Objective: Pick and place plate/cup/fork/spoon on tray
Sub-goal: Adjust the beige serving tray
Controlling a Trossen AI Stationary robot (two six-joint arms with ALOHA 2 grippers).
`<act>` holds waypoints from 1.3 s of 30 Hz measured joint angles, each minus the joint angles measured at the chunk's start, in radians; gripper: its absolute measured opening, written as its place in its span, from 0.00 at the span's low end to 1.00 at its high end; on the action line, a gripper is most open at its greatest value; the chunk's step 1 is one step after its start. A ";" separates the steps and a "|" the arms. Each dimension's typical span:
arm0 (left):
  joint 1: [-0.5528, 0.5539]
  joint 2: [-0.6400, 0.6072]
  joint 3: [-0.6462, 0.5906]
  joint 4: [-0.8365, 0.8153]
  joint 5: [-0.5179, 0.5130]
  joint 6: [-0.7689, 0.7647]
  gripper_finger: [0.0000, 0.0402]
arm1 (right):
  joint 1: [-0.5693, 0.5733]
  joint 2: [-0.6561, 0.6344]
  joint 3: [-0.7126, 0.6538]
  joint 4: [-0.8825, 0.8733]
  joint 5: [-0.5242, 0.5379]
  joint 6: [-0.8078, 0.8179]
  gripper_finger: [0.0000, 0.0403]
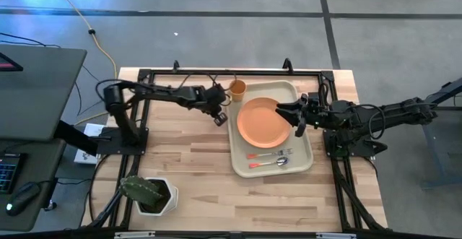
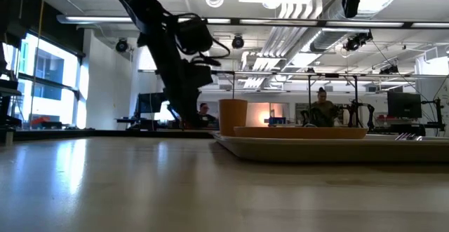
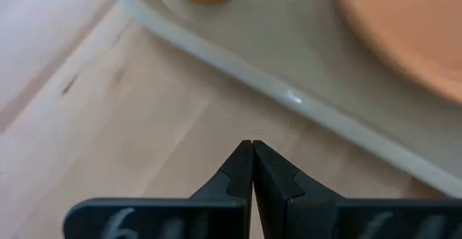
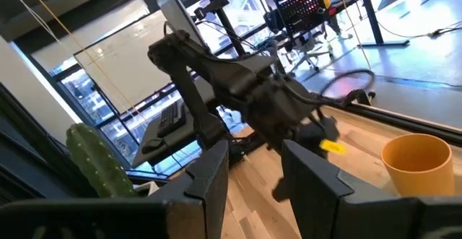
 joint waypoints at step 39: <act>-0.001 0.145 0.032 0.183 0.000 -0.148 0.00 | 0.000 0.000 0.000 0.000 0.005 0.001 0.30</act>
